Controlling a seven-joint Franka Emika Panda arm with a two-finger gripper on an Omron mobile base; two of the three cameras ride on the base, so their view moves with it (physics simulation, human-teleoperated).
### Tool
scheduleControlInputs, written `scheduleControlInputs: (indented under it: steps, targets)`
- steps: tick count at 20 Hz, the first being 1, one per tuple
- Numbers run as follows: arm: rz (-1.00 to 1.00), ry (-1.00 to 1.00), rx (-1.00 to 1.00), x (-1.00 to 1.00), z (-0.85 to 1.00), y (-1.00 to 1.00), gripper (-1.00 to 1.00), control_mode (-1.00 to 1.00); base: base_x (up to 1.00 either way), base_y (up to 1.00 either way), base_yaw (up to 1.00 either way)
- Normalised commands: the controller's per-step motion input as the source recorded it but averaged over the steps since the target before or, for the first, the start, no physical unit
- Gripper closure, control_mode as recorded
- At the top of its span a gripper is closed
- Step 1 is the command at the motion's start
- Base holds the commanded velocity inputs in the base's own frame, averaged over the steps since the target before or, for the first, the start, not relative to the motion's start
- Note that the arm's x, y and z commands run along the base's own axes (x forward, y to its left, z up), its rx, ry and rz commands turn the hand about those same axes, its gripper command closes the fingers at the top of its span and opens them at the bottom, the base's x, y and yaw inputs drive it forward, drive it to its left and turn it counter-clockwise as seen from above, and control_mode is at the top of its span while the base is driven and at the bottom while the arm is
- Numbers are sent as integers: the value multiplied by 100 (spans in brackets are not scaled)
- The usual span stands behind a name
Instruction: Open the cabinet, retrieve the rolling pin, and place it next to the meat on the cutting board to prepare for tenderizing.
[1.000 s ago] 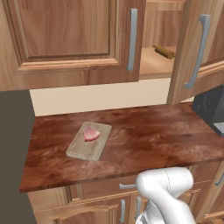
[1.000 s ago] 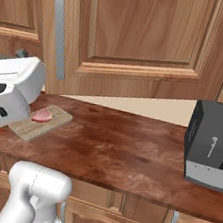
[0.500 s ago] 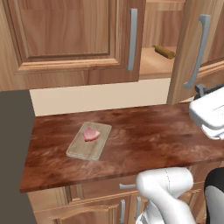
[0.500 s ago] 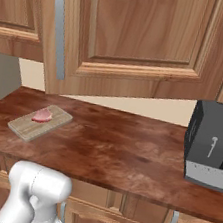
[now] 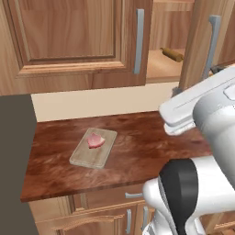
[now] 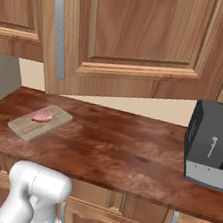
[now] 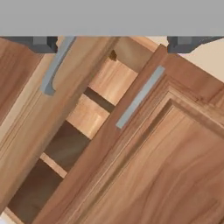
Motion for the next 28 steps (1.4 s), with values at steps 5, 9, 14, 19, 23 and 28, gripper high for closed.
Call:
scheduleControlInputs:
  steps: [5, 9, 14, 19, 23, 28]
  targets:
    - [-27, 11, -20, 55, -16, 5, -100, -100, 0, 0, 0]
    - [-23, 9, -19, 47, -18, 0, -100, -100, 0, 0, 0]
    - [-19, 9, -16, 34, -17, 0, -100, -100, 0, 0, 0]
    - [-11, 9, -14, 7, -16, -2, -100, -100, 0, 0, 0]
    - [-10, 11, -14, 46, -13, -2, -100, -100, 0, 0, 0]
    - [-8, 12, -11, 52, -8, -3, -100, -100, 0, 0, 0]
